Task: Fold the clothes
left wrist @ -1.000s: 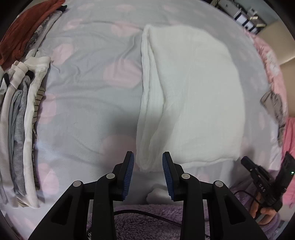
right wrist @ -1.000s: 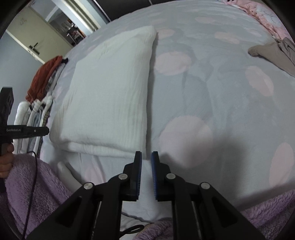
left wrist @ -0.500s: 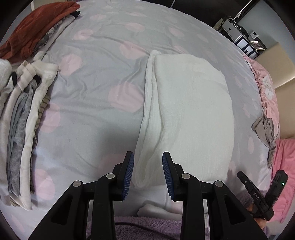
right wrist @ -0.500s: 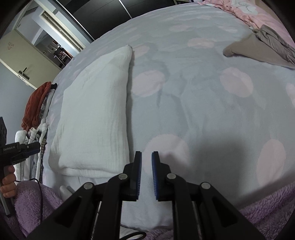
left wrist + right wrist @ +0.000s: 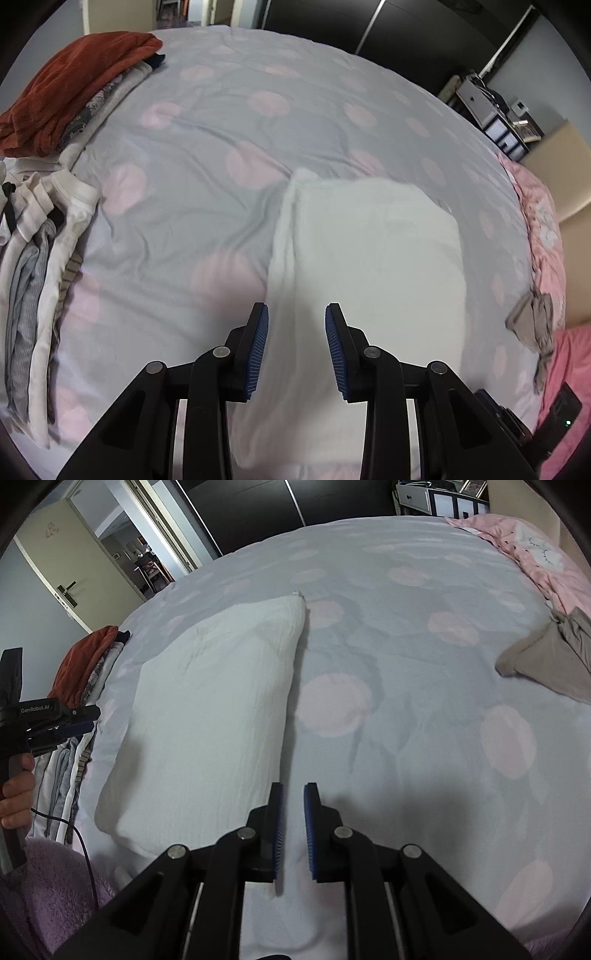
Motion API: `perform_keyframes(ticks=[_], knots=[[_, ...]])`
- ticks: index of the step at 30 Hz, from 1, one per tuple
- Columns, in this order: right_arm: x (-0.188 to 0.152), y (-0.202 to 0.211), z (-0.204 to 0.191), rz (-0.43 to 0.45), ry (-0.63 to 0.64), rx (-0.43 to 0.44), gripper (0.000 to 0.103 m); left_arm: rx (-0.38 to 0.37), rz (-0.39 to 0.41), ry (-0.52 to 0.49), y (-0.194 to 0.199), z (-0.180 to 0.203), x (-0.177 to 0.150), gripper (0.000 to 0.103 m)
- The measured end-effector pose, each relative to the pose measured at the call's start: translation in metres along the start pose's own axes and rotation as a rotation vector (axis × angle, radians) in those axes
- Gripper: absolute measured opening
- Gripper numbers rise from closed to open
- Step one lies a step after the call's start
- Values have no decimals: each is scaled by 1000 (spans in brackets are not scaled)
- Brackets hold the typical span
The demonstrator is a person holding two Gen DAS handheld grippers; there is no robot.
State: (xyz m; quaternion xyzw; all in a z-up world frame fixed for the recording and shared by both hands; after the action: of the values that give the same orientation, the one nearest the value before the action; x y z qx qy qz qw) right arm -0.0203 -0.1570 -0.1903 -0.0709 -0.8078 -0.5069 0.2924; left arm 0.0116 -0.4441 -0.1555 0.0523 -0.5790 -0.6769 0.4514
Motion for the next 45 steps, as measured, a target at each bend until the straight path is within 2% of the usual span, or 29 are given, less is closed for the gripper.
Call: perform_keyframes(ticks=[4,8,11,14,17,22,25,27,30,35,41,44,45], knots=[[16,-17,2,-7,-39,35,12,15,15,18,-15,-13,7,34],[34,-37,1,-18,-33,30,13,36,19,11,-29,-16,14,34],[49,-49,-4,-15,-14,49,25,67,54,-31,-38,-13,24,34],[62,-60,-7,-11,0,70,25,108,65,-89,-50,-10,30,34],[67,-73,-5,-16,-11,91,26,90,37,-87,-62,-9,30,34],[66,-88,6,-42,-83,146,34,51,48,-85,-70,-7,41,34],[71,-88,11,-30,-131,170,35,-24,54,-72,-69,-2,45,35],[75,-88,14,-18,-161,177,36,-77,64,-81,-66,2,47,44],[79,-90,18,-10,-192,188,36,-129,71,-89,-63,7,49,45],[78,-104,21,-33,-223,208,40,-119,29,-135,-76,11,41,45],[80,-111,20,-23,-236,225,43,-61,-75,-164,-107,8,20,45],[79,-113,19,-20,-233,226,44,-71,-94,-163,-112,9,17,48],[79,-114,19,-19,-232,226,44,-94,-111,-159,-112,12,14,50]])
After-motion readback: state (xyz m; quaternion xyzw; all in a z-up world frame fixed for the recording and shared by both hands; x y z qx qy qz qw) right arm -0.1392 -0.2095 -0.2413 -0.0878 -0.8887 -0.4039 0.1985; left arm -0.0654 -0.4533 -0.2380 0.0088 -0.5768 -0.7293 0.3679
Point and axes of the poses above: each gripper's, at about its wrist camera, not at the fingertips, and y roughly against the way its jaws point, z to its right, x to its top, the point moved 10 cm from there along -y, roughly the way its jaws point, and after that the axes turned 7 degrees about z, right-handed, at the moved point
